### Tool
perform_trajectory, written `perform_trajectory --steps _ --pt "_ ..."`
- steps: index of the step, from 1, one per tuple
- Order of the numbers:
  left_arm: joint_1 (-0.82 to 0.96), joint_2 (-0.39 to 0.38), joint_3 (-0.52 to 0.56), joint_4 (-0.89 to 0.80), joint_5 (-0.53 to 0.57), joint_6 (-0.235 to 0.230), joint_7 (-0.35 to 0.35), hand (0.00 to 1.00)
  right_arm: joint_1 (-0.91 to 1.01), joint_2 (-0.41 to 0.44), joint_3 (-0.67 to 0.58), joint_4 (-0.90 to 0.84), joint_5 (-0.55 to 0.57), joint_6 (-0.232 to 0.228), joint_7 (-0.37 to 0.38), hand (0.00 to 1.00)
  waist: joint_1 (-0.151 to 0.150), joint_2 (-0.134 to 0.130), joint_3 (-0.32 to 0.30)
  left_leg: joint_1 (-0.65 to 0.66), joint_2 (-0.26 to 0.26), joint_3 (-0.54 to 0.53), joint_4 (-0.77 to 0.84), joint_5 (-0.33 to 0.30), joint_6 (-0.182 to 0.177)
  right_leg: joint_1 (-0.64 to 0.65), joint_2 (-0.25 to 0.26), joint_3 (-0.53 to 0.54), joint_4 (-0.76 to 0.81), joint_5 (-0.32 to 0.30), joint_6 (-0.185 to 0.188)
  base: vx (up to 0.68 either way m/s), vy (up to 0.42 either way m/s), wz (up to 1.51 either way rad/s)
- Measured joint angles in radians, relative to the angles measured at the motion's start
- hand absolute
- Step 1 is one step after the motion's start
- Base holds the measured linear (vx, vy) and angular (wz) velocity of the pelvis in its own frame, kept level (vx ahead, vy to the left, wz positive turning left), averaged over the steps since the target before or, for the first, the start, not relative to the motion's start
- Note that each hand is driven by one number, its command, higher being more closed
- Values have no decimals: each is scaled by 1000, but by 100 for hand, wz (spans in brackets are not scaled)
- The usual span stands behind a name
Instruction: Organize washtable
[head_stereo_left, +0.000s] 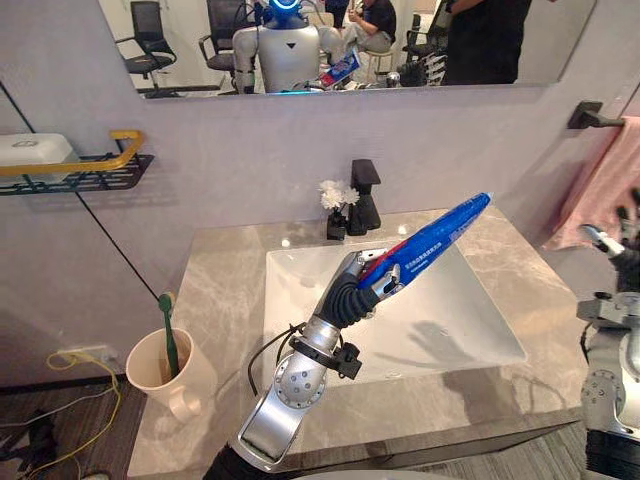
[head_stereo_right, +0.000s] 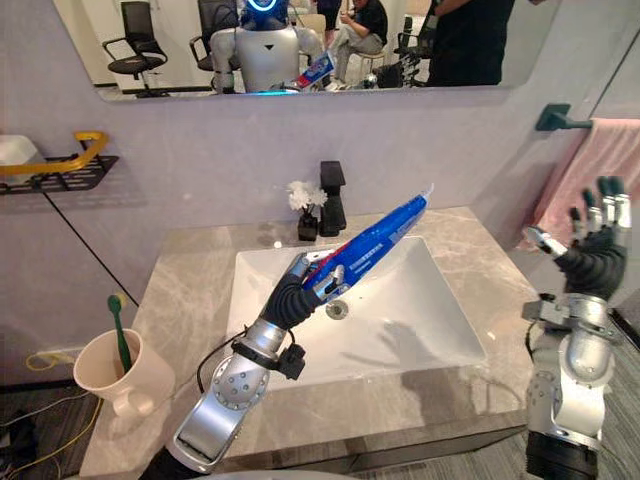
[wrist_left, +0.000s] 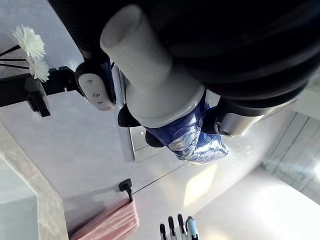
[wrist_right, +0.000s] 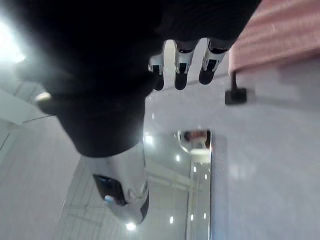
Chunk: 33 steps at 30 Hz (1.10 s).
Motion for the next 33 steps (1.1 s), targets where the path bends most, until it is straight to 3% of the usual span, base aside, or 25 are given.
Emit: perform_trajectory --steps 5,18,33 --pt "-1 1 33 -84 0 -2 3 100 0 51 113 -60 35 35 80 0 2 5 34 7 -7 -3 -12 3 3 4 -5 -2 -5 0 0 0 4 1" --pt "-38 -1 32 -84 1 2 30 100 0 160 373 -105 156 99 153 0 3 5 54 14 -16 -19 -50 18 6 9 -11 -16 -26 1 0 20 0 4" --pt "-73 -3 19 -78 2 12 52 100 -18 221 534 -152 227 103 188 0 2 4 55 17 -17 -13 -85 32 11 1 -12 -13 -42 15 -4 -1 4 -1"
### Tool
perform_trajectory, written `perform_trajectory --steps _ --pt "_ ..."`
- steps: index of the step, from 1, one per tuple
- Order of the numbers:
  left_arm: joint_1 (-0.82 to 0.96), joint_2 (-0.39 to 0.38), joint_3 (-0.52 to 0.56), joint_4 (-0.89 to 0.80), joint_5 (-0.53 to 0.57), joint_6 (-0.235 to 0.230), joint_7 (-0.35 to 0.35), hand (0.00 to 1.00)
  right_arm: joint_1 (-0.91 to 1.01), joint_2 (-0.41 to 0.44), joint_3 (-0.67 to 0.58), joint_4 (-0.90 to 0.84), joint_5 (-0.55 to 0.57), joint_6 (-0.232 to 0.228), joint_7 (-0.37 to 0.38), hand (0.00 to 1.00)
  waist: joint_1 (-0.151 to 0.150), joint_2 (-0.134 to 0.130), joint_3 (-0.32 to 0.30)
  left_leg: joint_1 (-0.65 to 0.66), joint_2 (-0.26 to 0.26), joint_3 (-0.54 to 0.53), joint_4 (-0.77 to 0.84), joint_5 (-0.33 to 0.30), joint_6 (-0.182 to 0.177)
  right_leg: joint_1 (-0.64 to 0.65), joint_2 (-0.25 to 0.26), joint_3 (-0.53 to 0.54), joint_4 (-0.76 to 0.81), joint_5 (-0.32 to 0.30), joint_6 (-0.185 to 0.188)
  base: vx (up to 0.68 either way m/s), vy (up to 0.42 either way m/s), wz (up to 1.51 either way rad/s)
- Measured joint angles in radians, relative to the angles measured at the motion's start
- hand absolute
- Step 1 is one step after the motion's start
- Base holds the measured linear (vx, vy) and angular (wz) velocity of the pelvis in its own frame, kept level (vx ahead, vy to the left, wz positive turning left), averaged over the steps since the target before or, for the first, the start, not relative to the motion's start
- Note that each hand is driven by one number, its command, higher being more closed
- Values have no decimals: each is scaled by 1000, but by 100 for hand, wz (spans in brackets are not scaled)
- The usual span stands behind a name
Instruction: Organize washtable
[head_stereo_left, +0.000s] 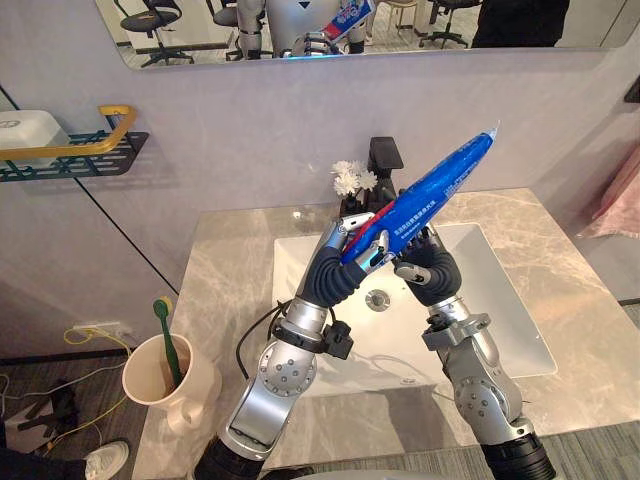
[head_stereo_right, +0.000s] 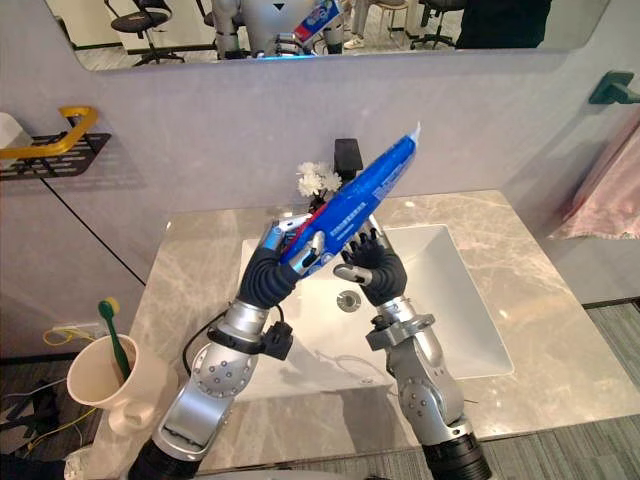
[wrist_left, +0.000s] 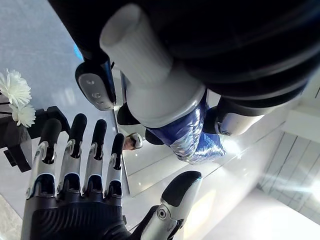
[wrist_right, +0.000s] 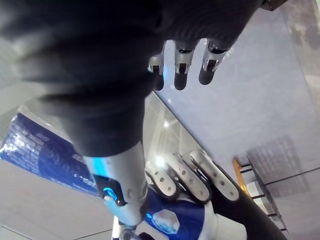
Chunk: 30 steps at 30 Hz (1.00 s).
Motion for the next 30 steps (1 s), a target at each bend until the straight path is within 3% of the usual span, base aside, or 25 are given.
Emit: perform_trajectory --steps 14,25,26,30 --pt "6 -1 1 43 0 3 18 100 -35 20 20 -78 16 -6 -3 0 0 0 0 4 -2 3 -33 21 1 -3 -2 1 -16 7 3 -5 2 -1" --pt "62 -21 10 44 -3 -5 25 100 -74 49 4 -78 17 -30 -54 0 1 0 0 7 -1 -3 -46 32 4 -2 -4 -2 -16 7 2 -3 -1 1" --pt "70 -21 10 45 -3 -6 26 100 -74 51 -2 -78 17 -32 -61 100 1 -1 0 12 -2 -6 -60 40 3 -3 -4 -4 -16 7 2 -17 -7 5" --pt "94 -20 10 46 -10 -7 32 100 -78 55 -14 -78 17 -42 -71 100 1 -1 0 19 -2 -9 -69 45 2 -2 -3 -4 -15 7 2 -21 -2 1"
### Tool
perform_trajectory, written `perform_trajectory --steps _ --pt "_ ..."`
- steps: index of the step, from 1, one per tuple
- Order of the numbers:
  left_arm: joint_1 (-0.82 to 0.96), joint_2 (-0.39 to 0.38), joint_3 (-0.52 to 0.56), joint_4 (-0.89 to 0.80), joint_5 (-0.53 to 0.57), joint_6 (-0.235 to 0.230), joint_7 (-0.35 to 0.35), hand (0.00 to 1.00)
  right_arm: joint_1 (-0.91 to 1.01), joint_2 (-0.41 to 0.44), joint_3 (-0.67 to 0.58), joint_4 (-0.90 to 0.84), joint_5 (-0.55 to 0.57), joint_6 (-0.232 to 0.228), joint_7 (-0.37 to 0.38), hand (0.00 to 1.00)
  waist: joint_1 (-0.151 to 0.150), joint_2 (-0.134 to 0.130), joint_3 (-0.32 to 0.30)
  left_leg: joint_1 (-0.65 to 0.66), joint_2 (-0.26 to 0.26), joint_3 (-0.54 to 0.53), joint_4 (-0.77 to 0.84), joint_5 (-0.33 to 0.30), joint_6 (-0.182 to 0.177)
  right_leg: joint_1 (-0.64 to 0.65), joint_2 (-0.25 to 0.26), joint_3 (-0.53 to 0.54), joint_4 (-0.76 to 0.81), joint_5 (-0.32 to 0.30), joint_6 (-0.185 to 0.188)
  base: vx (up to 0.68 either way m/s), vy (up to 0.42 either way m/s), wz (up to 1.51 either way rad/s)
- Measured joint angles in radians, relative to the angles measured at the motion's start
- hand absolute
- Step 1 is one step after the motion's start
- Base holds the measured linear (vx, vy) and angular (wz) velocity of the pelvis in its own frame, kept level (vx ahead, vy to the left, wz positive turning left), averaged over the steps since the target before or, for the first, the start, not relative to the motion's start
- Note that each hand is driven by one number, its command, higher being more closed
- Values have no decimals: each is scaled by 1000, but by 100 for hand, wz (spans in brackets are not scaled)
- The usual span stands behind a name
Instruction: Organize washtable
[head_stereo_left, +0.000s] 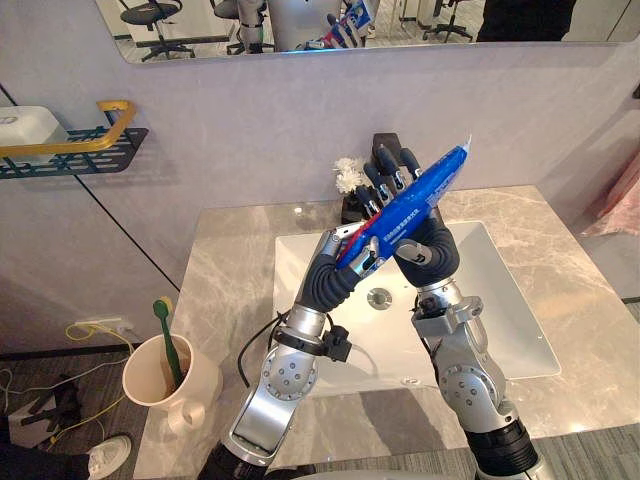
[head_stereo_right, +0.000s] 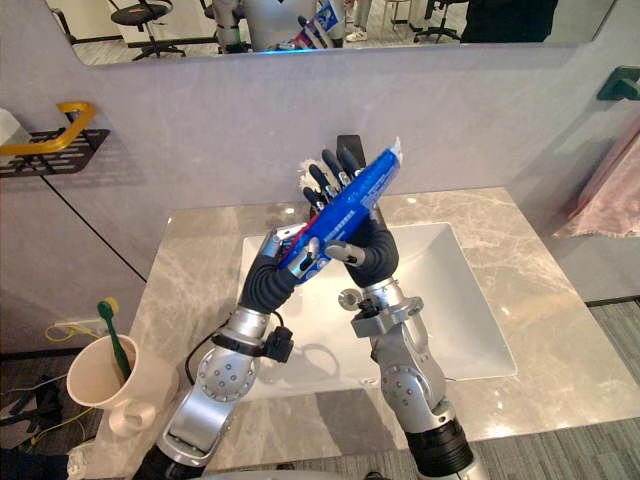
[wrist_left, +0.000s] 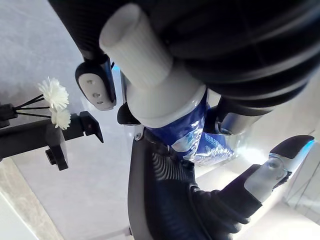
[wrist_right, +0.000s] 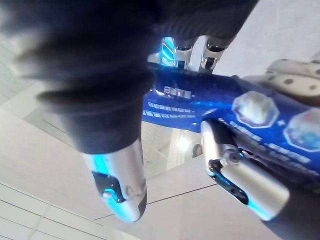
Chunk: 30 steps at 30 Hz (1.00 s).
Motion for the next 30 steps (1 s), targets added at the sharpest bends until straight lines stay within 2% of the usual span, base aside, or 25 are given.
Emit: perform_trajectory --steps 25,26,30 --pt "10 1 -24 28 0 2 -16 100 -39 61 -16 11 -3 -1 -4 100 -1 -7 -1 13 2 -1 -31 17 -1 1 -1 -1 -1 2 3 0 0 0" --pt "10 1 -24 26 0 3 -16 0 -39 63 -16 12 -3 -2 -4 100 -1 -7 -1 14 2 -1 -31 17 -1 1 -1 -1 -1 2 3 0 0 0" --pt "10 1 1 -4 0 11 -12 0 -38 71 -16 12 -3 -17 -1 100 -1 -7 -1 15 2 -1 -31 17 -1 3 -1 -1 -1 2 3 0 0 0"
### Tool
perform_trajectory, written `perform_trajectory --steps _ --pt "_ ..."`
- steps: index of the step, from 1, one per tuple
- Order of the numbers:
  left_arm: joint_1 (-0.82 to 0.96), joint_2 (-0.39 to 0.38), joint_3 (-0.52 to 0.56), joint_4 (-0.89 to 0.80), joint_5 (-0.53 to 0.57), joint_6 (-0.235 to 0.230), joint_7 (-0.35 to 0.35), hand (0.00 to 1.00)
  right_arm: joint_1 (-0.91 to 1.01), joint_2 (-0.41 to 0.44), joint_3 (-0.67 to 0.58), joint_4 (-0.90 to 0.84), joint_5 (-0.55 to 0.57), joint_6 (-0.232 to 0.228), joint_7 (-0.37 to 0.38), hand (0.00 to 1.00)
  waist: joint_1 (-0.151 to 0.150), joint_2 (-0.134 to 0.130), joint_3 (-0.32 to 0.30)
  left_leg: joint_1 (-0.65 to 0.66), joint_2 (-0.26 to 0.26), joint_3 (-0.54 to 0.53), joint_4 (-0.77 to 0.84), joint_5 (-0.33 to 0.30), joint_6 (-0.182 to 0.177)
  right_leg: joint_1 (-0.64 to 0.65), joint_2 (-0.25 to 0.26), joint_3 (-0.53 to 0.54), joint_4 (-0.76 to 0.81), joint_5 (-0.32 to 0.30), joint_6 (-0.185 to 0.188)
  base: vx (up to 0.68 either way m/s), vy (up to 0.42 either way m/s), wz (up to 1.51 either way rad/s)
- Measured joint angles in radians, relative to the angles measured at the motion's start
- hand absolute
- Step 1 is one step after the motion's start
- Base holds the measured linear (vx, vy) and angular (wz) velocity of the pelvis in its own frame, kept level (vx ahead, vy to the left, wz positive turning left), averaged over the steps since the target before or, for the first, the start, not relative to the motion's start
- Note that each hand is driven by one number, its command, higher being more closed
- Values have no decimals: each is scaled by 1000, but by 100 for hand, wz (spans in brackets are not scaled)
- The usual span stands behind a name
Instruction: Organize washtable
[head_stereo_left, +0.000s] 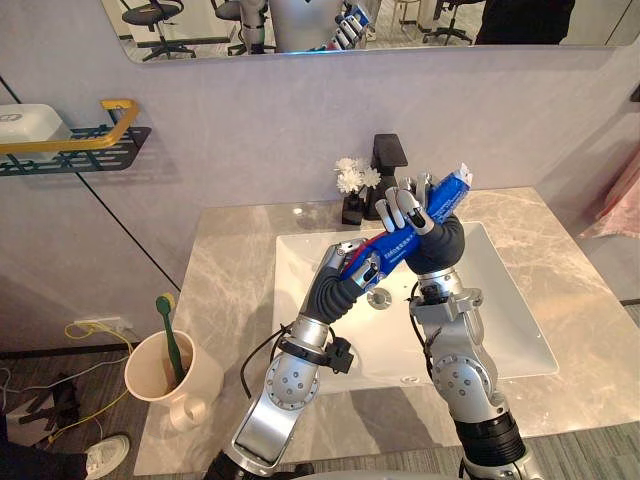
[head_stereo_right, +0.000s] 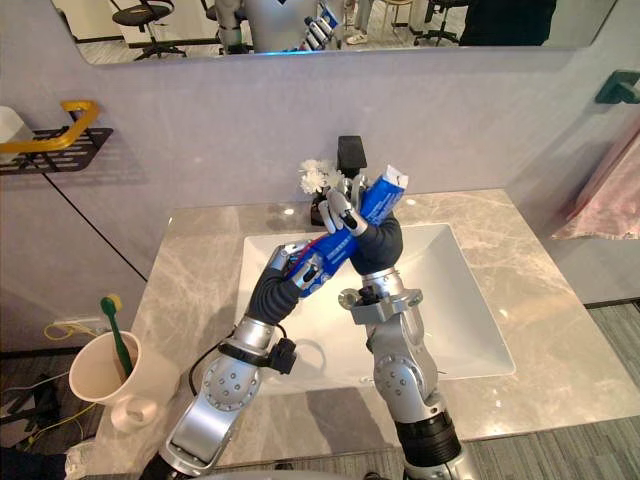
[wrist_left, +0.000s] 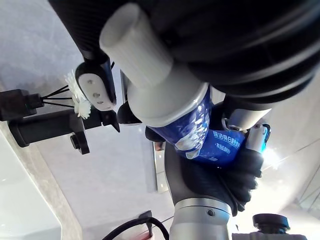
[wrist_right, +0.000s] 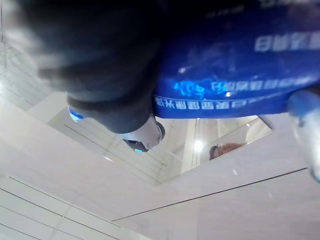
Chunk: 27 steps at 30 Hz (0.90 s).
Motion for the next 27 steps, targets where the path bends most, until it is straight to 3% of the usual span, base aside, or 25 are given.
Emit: perform_trajectory --steps 4,13,23,24,27 --pt "0 0 2 -30 0 9 5 0 0 6 1 -3 0 -26 4 100 1 -1 0 0 0 -4 0 0 0 3 -1 -11 0 0 0 -4 -4 2" --pt "3 4 9 -87 -3 26 5 0 -1 4 1 -18 -2 -33 7 100 3 -1 -1 7 -1 -26 6 1 -2 24 -1 -28 -1 0 0 -12 -6 8" --pt "108 24 91 -249 -135 26 -6 0 5 1 4 -39 -20 -9 30 100 4 1 -1 8 -2 -69 11 13 -11 50 1 -76 -4 -5 -5 -33 -17 13" --pt "116 22 110 -267 -152 20 -2 0 7 1 3 -38 -21 -7 29 100 4 1 -1 8 -2 -72 11 14 -12 51 1 -78 -4 -5 -6 -38 -17 13" --pt "121 3 260 -450 -207 -64 45 0 67 -31 -53 27 -58 18 19 100 10 2 -1 6 -3 -84 11 18 -14 53 2 -87 -4 -7 -6 -29 -12 11"
